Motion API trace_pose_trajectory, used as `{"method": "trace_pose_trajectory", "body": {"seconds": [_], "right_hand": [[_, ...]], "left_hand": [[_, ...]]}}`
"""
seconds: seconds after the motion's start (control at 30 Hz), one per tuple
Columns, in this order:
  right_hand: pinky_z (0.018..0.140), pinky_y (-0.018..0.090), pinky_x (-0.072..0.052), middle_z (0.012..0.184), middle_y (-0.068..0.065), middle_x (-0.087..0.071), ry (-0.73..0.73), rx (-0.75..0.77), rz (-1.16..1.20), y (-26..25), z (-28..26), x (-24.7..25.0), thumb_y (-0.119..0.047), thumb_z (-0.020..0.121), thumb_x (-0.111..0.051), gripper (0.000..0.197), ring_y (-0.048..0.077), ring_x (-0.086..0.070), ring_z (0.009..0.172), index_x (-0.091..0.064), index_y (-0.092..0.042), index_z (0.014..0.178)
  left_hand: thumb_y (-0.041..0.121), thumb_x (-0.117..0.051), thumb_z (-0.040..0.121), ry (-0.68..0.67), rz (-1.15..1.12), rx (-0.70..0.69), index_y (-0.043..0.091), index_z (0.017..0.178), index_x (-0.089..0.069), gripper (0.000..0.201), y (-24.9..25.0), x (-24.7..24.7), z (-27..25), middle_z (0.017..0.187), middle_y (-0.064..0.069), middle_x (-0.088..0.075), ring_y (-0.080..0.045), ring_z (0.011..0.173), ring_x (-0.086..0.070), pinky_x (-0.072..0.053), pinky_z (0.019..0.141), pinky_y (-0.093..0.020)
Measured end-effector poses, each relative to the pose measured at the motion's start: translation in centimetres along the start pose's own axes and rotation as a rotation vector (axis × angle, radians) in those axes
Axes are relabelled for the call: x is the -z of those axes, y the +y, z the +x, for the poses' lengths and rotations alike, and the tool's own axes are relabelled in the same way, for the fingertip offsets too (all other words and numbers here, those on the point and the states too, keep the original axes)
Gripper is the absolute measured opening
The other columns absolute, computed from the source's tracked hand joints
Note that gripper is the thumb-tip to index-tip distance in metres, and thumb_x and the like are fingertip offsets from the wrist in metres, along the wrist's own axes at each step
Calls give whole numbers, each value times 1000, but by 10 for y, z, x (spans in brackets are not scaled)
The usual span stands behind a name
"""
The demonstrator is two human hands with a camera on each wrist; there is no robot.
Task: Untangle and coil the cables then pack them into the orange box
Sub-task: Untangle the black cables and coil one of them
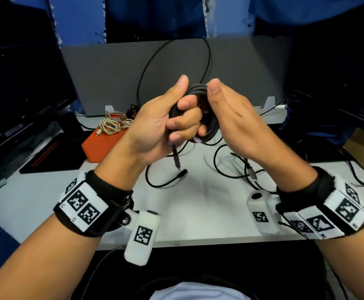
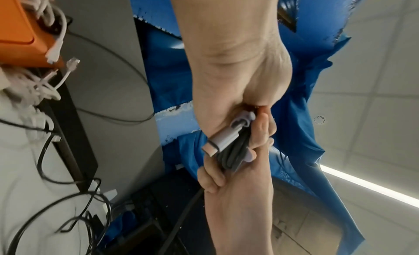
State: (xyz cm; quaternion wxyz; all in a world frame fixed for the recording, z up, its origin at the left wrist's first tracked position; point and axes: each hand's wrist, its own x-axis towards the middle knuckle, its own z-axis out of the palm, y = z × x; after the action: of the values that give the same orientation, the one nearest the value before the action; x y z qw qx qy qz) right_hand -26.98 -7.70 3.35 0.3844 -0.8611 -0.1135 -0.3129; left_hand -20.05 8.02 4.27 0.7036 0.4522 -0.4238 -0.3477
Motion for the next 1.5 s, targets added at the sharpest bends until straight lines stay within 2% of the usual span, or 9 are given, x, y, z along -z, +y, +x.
{"method": "trace_pose_trajectory", "body": {"seconds": [0.1,0.23,0.37,0.67,0.87,0.97,1.17,1.27,1.5], "right_hand": [[68,48,-55,80,6,-71,34,-47,97,6,1,-10,-53,108,-29,51,11,-66,68,-62,-15,98],[62,25,-53,75,-9,-73,-13,-19,75,8,3,-3,-43,111,-32,38,9,-70,65,-54,-23,87],[64,40,-49,69,-5,-59,17,53,-88,7,6,-3,-54,104,-28,49,13,-61,66,-56,-17,88],[39,17,-26,65,-1,-45,53,-283,655,-12,4,-13,-42,109,-40,38,3,-37,41,-49,-10,92],[57,17,-43,66,-3,-45,103,-295,782,-9,8,-8,-45,108,-46,37,11,-54,62,-58,-16,87],[69,26,-48,63,-5,-41,135,-242,678,-8,8,-6,-44,108,-46,37,17,-53,71,-58,-16,86],[60,18,-38,58,-20,-52,116,-102,102,-4,9,4,-44,107,-47,34,-1,-45,59,-50,-30,76],[59,17,-36,58,-17,-48,115,-115,192,-4,8,4,-44,107,-48,36,1,-41,57,-52,-22,80],[66,27,-34,62,-11,-39,153,-199,438,-5,9,6,-49,105,-48,42,11,-33,63,-49,-20,75]], "left_hand": [[41,-24,109,-14,-72,14,18,76,-52,49,-4,3,4,52,8,-45,-10,47,-49,-53,80,-28],[36,-25,109,15,-12,99,11,83,-64,53,7,6,0,59,-1,-57,-23,63,-64,-55,76,-29],[43,-27,107,72,-16,88,19,68,-54,53,9,-4,-2,41,8,-39,-14,45,-48,-53,77,-26],[46,-34,109,270,-147,-135,23,63,-47,54,-2,-15,8,40,9,-28,-8,38,-35,-41,72,-23],[46,-27,110,274,105,-119,19,73,-42,48,4,-6,7,56,3,-43,-18,71,-54,-45,54,-21],[44,-33,108,237,119,-78,15,76,-51,47,6,0,2,76,-4,-57,-23,84,-59,-55,76,-31],[49,-41,107,461,714,-149,14,87,-68,49,10,-1,0,79,-7,-72,-24,79,-71,-59,84,-40],[43,-36,110,466,900,-222,18,79,-55,44,3,-10,3,73,-2,-65,-17,63,-59,-50,63,-32],[36,-36,111,513,1080,-347,14,96,-57,34,-13,-11,3,85,-15,-64,-9,63,-62,-46,57,-16]]}}
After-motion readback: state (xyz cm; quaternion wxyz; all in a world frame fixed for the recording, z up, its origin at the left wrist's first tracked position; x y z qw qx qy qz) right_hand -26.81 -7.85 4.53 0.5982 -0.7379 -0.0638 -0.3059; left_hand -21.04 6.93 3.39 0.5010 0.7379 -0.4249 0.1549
